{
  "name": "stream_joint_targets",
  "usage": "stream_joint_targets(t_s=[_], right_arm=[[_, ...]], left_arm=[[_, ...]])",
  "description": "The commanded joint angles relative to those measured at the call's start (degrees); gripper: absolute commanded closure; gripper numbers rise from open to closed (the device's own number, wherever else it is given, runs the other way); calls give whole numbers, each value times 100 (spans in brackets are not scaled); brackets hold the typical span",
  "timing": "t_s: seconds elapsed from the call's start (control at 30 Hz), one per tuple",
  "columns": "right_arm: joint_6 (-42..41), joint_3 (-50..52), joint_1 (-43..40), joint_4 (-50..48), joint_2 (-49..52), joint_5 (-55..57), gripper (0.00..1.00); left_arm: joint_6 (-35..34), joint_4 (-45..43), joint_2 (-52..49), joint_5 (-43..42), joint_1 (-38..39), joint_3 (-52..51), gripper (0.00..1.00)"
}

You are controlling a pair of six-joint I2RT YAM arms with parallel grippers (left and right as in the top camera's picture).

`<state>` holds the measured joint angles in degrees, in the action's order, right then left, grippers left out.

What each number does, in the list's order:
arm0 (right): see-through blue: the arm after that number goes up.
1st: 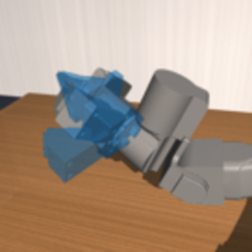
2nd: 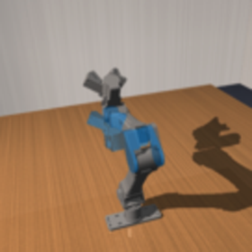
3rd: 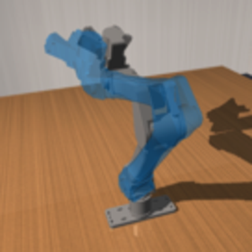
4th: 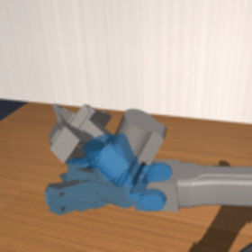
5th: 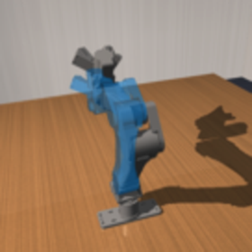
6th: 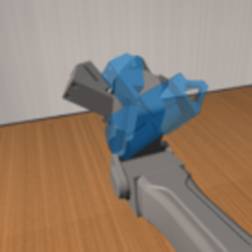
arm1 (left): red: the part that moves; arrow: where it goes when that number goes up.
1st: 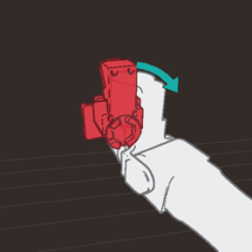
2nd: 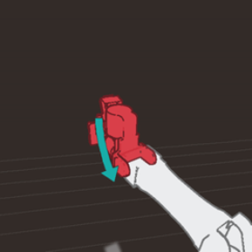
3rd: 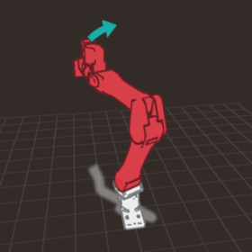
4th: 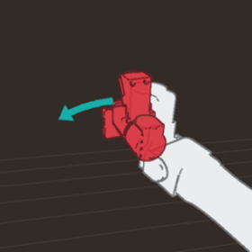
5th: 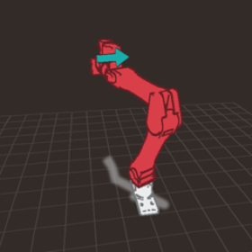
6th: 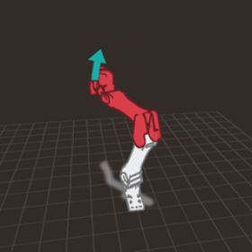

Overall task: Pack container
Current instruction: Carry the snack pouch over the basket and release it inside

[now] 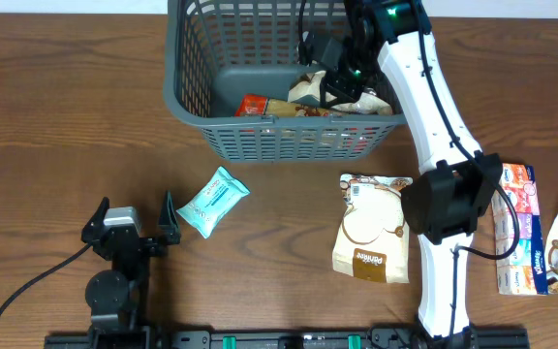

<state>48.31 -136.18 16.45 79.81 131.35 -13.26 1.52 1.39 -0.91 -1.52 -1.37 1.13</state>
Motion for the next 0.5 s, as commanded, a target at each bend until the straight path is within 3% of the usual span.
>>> stream_joint_targets(t_s=[0.0,0.17,0.33,0.47], right_arm=[[-168,-107,-61,-109,-31,-28,65],[-264,-109,-61,-317,-186,-31,62],[-310,-109,-61,-378,-286,-153,47],[-739,-109,-57,-463,-289,-369,45]], left_arm=[[-31,160,31,44,7,-87,1],[-31,160,31,44,7,-87,1],[-31,162,31,44,7,-87,1],[-31,162,31,44,7,-87,1]])
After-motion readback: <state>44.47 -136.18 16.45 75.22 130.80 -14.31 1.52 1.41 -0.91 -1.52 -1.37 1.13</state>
